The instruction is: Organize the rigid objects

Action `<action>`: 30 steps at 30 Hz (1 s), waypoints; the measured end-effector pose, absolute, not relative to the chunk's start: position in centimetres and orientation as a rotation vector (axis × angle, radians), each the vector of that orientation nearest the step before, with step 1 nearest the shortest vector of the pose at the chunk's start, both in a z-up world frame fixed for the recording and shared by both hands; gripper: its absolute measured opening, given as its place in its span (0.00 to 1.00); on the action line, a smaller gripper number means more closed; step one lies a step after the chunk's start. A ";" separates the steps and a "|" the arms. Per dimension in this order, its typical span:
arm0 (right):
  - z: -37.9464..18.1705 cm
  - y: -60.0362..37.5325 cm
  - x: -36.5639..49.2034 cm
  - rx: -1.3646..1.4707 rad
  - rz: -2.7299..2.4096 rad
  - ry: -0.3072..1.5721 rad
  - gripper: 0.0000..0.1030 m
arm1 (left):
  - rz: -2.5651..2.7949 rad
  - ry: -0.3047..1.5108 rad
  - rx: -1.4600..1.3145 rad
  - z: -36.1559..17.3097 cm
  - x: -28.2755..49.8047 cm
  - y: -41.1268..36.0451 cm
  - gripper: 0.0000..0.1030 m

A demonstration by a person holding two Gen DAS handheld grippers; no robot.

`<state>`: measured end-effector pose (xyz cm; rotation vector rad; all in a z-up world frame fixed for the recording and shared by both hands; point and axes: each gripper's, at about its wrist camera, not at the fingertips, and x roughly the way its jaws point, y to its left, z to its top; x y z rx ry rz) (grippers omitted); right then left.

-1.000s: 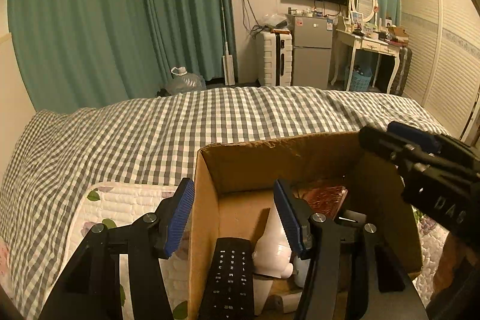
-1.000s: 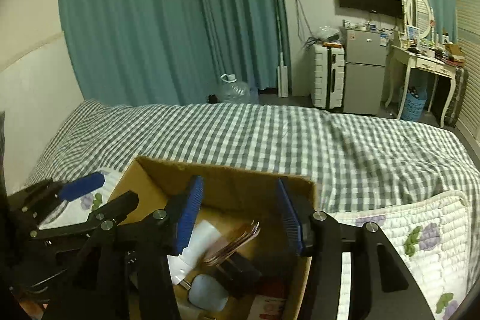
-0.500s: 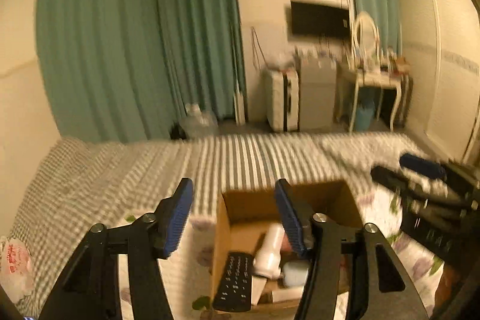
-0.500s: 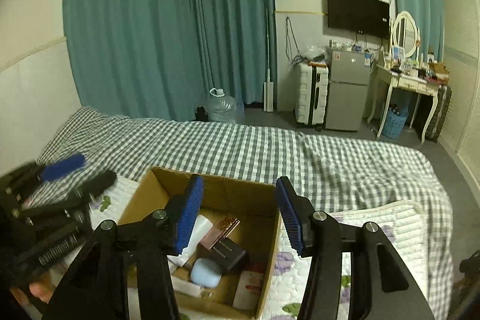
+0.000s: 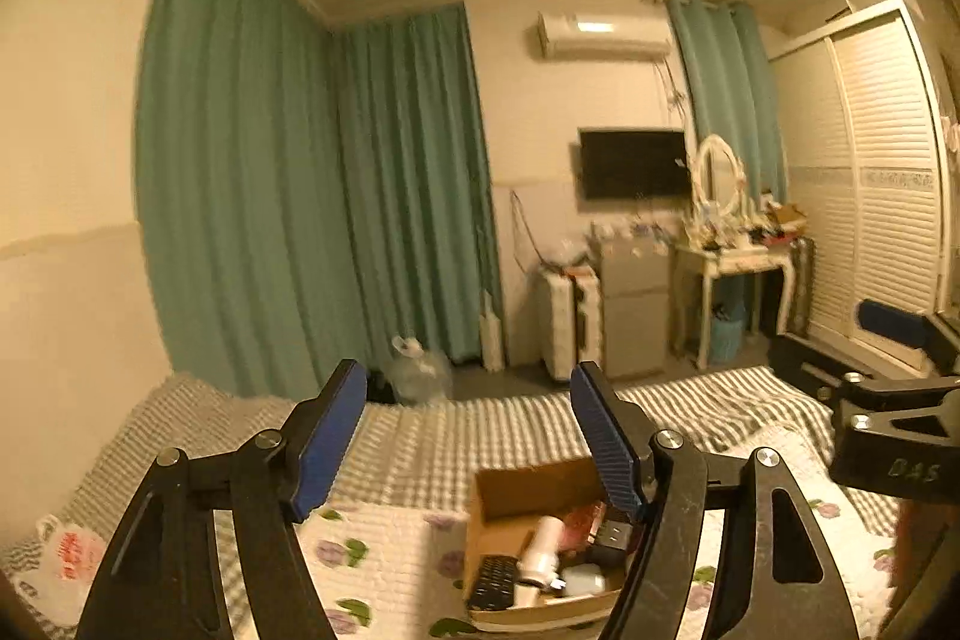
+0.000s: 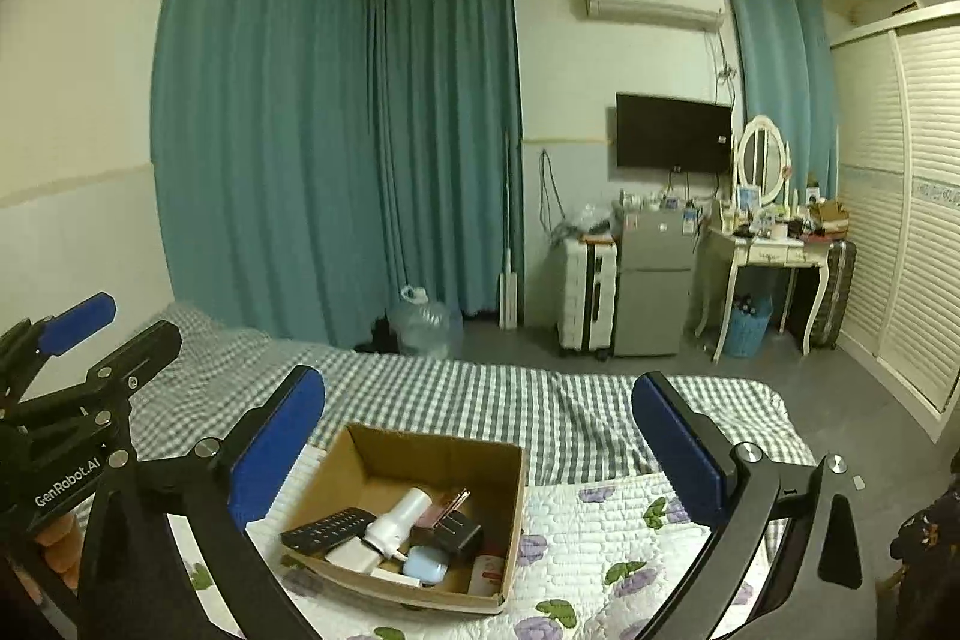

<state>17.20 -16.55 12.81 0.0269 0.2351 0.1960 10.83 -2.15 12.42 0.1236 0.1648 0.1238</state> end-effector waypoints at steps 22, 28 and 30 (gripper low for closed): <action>-1.4 -15.2 11.0 0.021 0.088 0.295 1.00 | 0.125 0.327 0.072 -0.3 6.9 0.2 0.71; -1.8 -15.2 11.5 0.017 0.068 0.304 1.00 | 0.119 0.331 0.067 -0.7 6.6 0.2 0.71; -1.8 -15.3 11.7 0.021 0.069 0.310 1.00 | 0.117 0.335 0.073 -0.8 6.6 0.0 0.71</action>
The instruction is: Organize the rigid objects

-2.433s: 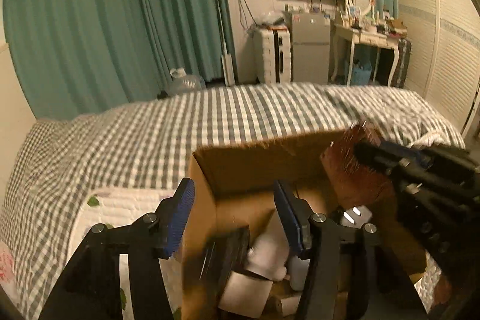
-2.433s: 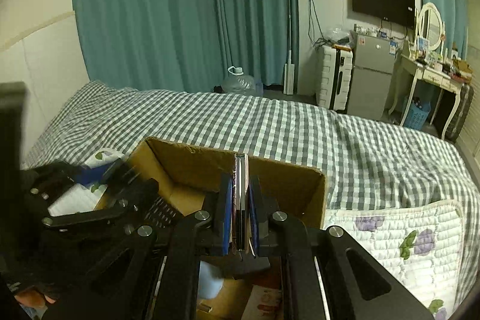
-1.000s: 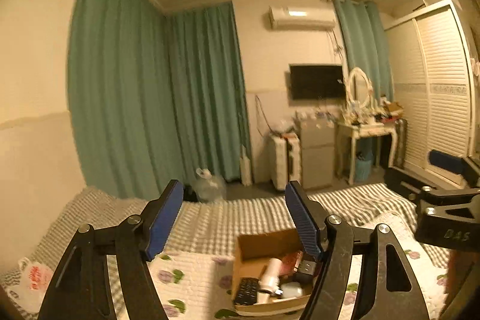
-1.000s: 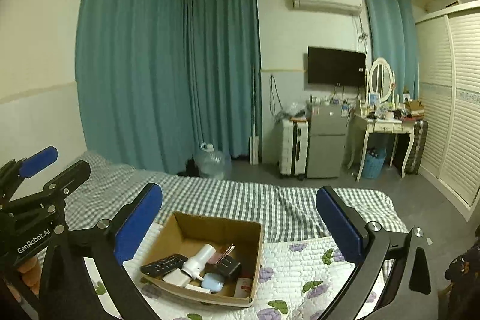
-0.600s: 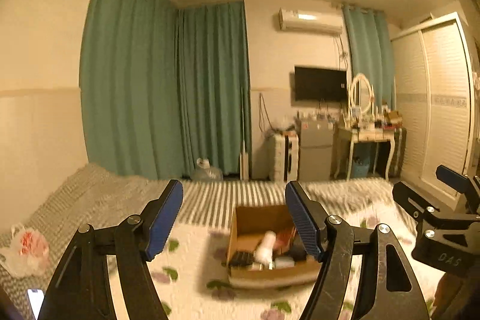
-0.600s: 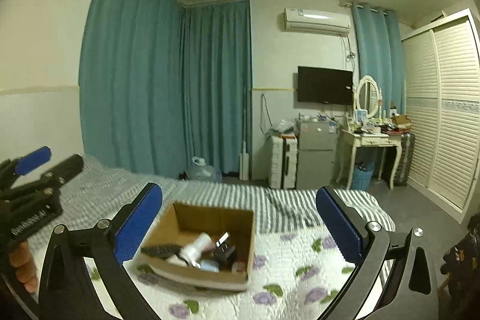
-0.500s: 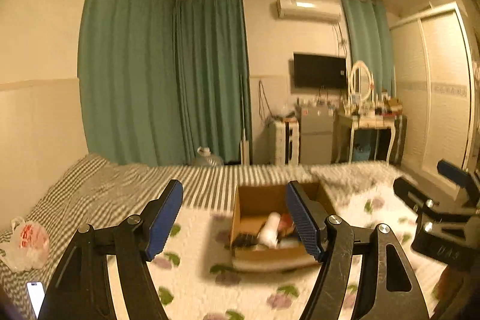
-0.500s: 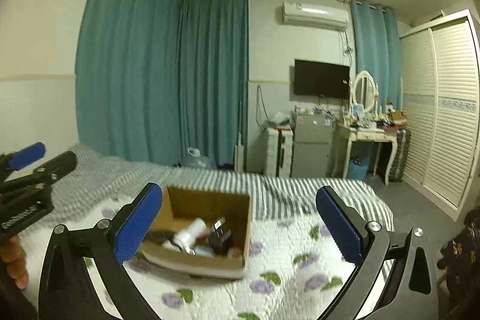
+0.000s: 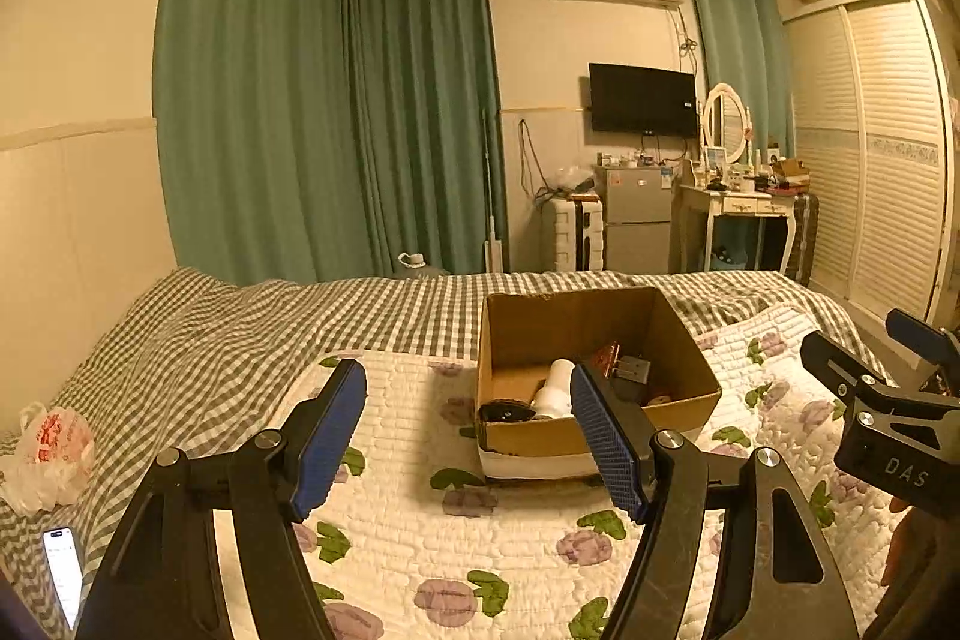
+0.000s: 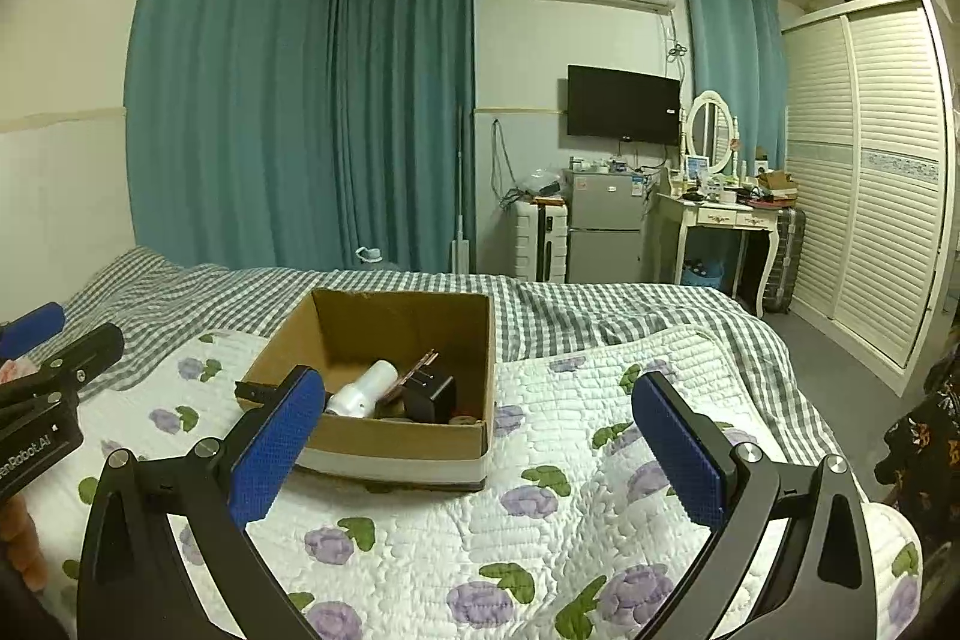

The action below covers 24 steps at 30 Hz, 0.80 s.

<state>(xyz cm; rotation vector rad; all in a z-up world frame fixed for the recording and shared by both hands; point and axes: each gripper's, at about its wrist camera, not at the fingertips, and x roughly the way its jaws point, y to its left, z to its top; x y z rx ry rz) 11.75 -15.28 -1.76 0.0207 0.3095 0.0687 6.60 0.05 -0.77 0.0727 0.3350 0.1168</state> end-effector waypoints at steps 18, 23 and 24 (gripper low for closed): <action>-2.1 -15.3 11.9 0.035 0.066 0.326 1.00 | 0.096 0.340 0.074 -1.1 6.3 0.0 0.71; -2.1 -15.2 11.9 0.034 0.067 0.329 1.00 | 0.092 0.342 0.074 -1.1 6.3 0.0 0.71; -2.2 -15.2 11.9 0.033 0.066 0.329 1.00 | 0.092 0.341 0.075 -1.1 6.3 0.0 0.71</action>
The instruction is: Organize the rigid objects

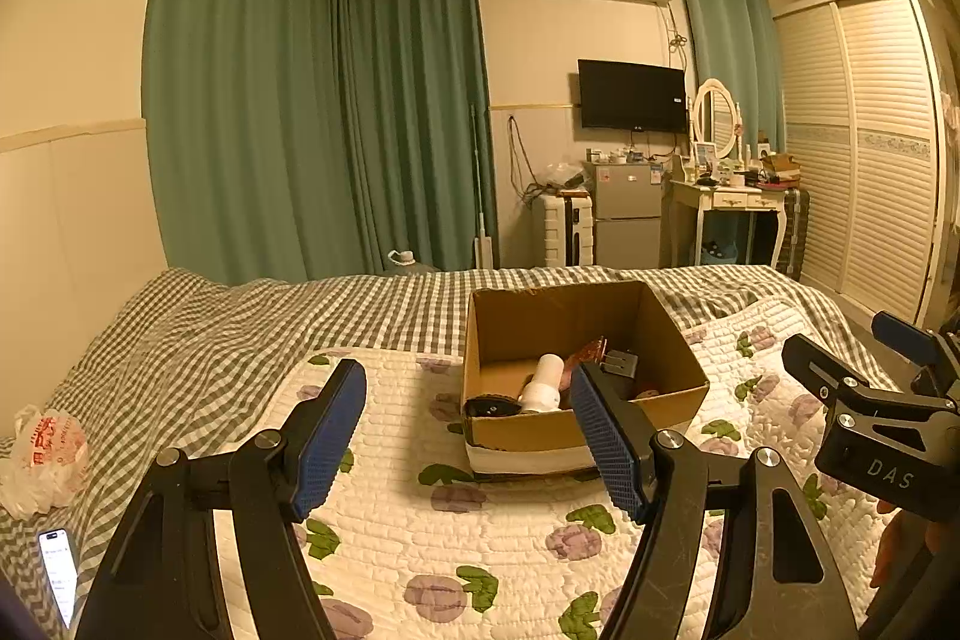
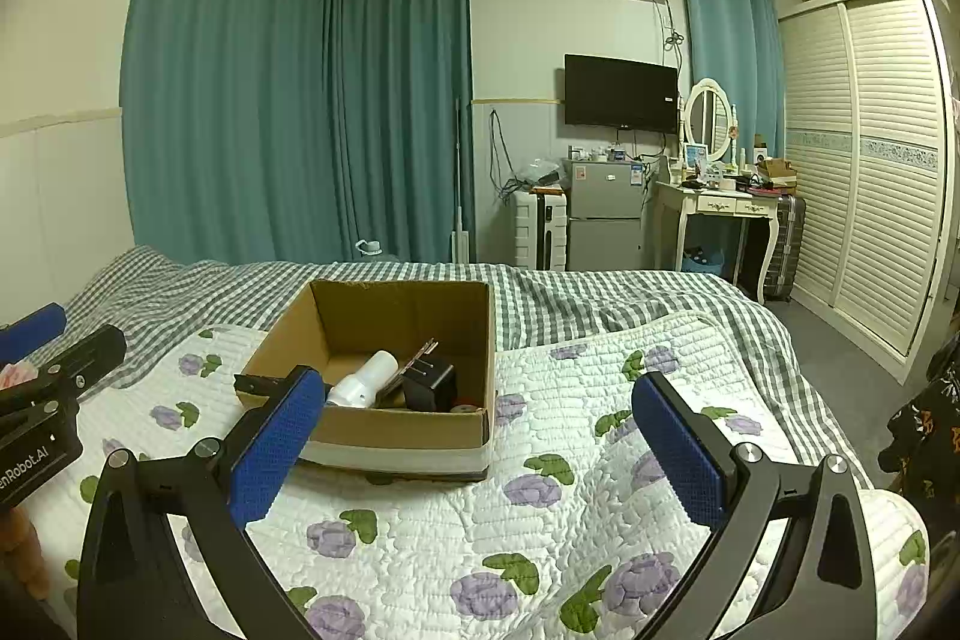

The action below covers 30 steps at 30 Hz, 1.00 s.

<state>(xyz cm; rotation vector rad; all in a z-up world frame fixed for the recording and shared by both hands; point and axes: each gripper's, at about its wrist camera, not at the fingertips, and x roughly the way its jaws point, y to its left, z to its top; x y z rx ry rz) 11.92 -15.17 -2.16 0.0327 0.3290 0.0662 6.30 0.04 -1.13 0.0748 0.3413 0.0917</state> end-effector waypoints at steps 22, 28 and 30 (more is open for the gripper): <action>-2.4 -15.1 11.8 0.034 0.062 0.336 1.00 | 0.082 0.350 0.068 -1.4 6.5 0.2 0.71; -2.4 -15.1 11.8 0.033 0.060 0.338 1.00 | 0.081 0.354 0.067 -1.5 6.6 0.3 0.71; -2.4 -15.1 11.8 0.033 0.061 0.338 1.00 | 0.081 0.359 0.069 -1.6 6.7 0.3 0.71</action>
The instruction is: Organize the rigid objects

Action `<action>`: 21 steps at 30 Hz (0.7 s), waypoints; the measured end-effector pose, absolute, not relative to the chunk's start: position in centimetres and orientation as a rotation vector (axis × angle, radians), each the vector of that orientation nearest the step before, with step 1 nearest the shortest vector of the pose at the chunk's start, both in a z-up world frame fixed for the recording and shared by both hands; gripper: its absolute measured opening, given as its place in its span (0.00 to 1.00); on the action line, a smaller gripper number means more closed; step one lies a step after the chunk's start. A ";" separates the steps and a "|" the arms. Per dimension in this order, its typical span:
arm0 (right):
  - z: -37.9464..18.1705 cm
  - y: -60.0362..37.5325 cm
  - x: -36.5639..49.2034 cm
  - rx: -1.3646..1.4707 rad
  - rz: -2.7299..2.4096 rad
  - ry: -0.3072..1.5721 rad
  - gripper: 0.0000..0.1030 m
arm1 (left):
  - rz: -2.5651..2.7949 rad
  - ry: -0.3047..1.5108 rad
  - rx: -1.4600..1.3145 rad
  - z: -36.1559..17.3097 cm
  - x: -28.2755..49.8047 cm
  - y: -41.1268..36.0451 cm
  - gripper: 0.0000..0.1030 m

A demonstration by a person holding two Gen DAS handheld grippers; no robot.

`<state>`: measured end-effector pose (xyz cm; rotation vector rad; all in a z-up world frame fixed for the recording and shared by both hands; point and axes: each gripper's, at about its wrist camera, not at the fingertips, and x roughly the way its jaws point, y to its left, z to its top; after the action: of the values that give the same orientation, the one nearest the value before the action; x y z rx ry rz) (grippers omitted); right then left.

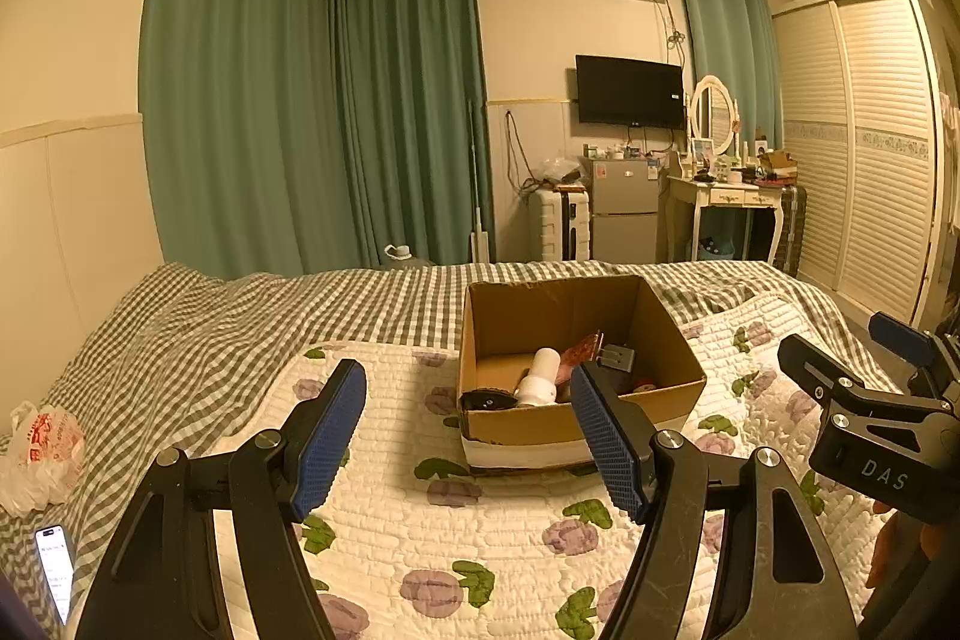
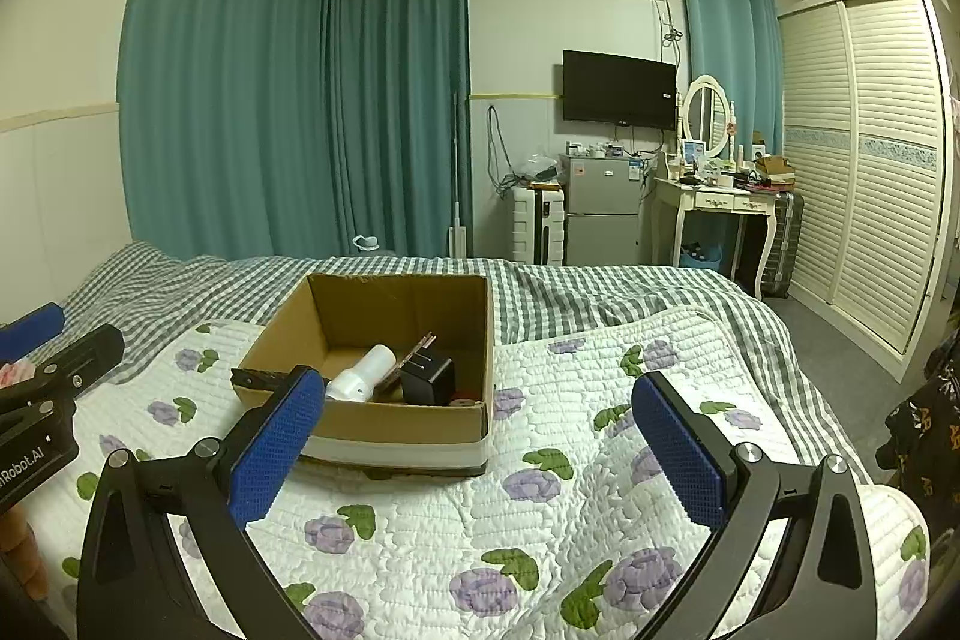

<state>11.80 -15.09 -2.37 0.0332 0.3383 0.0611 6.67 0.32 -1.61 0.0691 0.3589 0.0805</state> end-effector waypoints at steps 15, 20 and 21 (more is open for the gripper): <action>-2.4 -14.9 11.8 0.031 0.062 0.344 1.00 | 0.074 0.368 0.075 -1.9 6.7 0.2 0.71; -2.5 -14.9 11.8 0.031 0.062 0.344 1.00 | 0.073 0.370 0.073 -1.9 6.6 0.3 0.71; -2.5 -14.9 11.8 0.031 0.063 0.345 1.00 | 0.072 0.370 0.073 -1.9 6.7 0.3 0.71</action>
<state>11.79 -14.92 -2.47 0.0312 0.3446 0.0626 6.69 0.33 -1.90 0.0727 0.3702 0.0722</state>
